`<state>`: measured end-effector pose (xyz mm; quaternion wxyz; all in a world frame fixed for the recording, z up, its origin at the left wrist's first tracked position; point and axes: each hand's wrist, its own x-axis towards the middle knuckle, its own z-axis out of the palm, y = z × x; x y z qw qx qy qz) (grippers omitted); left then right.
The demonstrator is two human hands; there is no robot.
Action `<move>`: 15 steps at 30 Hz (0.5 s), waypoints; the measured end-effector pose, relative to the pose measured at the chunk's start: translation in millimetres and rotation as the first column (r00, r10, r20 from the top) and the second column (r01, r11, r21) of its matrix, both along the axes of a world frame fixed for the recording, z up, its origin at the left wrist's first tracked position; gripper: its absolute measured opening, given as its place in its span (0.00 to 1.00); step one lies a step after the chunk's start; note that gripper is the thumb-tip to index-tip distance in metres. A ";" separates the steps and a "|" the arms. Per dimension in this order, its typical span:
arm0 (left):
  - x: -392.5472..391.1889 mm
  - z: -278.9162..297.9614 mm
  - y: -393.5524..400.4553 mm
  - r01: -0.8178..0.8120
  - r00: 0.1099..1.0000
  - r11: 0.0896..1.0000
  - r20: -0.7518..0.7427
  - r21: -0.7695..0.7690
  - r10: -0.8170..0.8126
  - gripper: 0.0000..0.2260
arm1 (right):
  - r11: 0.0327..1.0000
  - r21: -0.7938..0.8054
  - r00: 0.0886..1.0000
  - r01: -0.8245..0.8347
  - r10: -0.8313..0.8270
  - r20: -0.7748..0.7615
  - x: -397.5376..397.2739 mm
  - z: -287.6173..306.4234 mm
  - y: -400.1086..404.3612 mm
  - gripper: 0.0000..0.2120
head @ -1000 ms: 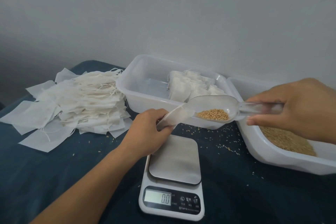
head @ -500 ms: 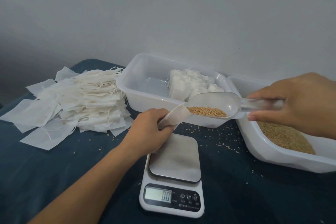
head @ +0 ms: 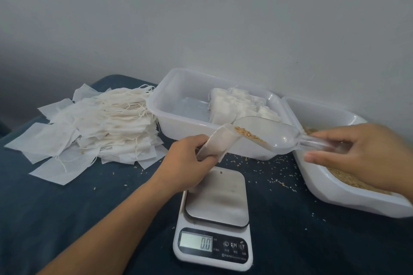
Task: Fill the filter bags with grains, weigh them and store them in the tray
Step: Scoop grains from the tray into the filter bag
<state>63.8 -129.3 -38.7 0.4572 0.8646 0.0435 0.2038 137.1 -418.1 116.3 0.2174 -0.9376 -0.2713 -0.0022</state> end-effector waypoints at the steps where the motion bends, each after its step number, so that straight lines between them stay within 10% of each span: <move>1: 0.1 -0.3 -0.2 0.003 1.000 1.000 -0.005 -0.024 -0.003 0.09 | 0.999 0.048 1.000 0.000 0.002 -0.022 0.5 -7.8 -1.1 0.16; 15: 4.6 11.4 13.2 -0.299 0.931 0.834 0.051 -0.463 0.362 0.05 | 0.804 0.592 0.891 0.054 0.228 -0.392 -11.0 -129.5 82.5 0.10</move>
